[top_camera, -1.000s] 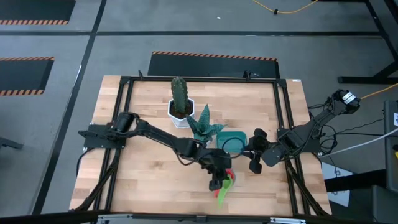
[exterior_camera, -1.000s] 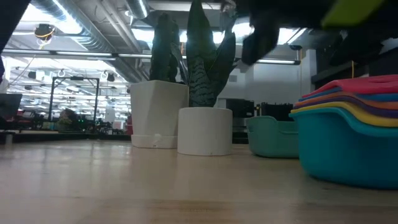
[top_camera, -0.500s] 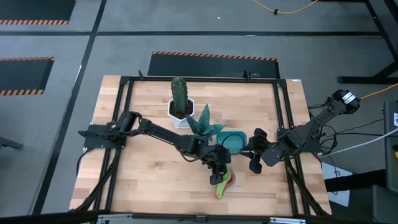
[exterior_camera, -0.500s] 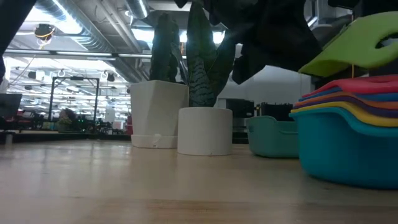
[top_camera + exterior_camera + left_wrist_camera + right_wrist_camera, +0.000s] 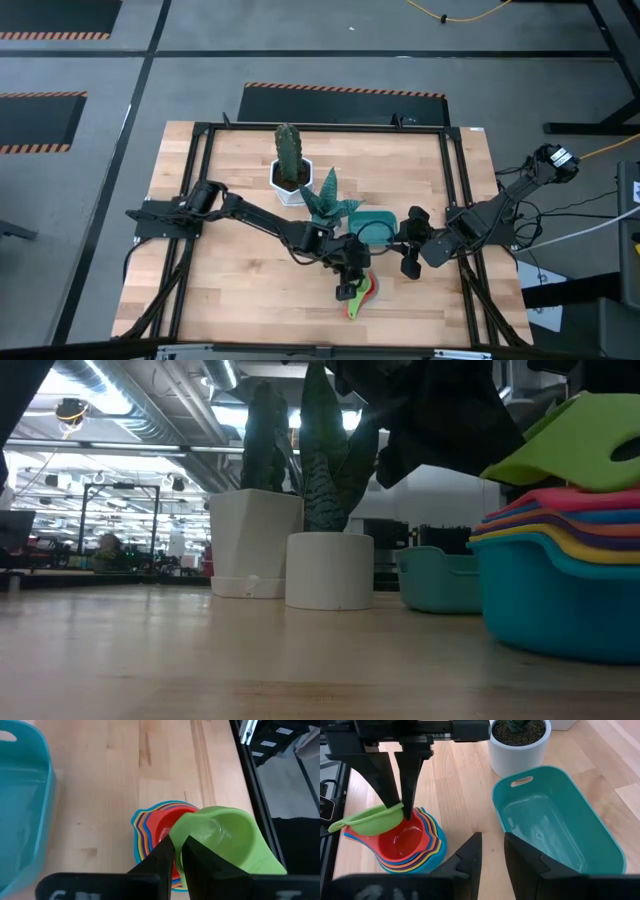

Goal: Nest measuring cups in basket
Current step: Stack the green measuring cup on top of the red measuring cup, then put the nested measuring cups into the green bin

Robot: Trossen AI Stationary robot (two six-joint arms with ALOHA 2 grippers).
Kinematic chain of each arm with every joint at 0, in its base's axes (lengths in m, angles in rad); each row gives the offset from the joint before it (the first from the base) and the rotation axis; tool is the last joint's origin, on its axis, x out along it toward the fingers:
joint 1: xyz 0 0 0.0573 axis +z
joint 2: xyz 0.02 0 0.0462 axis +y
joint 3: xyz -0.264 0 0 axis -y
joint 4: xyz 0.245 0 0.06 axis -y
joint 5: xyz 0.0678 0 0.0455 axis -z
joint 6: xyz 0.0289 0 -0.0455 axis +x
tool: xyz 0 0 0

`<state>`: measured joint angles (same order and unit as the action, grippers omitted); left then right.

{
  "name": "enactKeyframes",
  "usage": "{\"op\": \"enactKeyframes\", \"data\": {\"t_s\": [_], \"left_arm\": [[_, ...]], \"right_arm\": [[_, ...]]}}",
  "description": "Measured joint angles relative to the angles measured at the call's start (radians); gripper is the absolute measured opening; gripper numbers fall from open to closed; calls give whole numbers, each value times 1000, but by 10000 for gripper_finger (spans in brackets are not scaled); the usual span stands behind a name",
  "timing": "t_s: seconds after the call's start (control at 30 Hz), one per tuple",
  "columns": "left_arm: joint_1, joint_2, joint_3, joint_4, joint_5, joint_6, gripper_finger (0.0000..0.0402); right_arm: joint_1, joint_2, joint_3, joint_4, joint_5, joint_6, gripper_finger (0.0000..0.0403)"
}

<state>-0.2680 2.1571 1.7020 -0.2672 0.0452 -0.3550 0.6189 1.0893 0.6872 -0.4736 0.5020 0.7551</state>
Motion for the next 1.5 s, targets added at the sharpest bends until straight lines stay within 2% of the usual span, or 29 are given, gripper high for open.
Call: {"op": "enactKeyframes", "data": {"t_s": [0.5,0.7,0.87,1.03,1.37,1.5], "left_arm": [[0,0,0,-2,0,1,34],[0,0,-1,-1,-4,1,72],[0,0,-1,-1,-45,1,101],[0,0,-1,35,-90,1,103],[0,-1,-1,85,-102,1,101],[-3,-32,-3,64,-131,72,101]], "right_arm": [[0,0,0,0,0,0,86],[0,0,0,0,1,0,86],[0,0,0,0,0,0,86],[0,0,0,1,0,0,86],[0,0,0,2,-24,0,86],[0,0,0,1,-25,-3,86]]}}
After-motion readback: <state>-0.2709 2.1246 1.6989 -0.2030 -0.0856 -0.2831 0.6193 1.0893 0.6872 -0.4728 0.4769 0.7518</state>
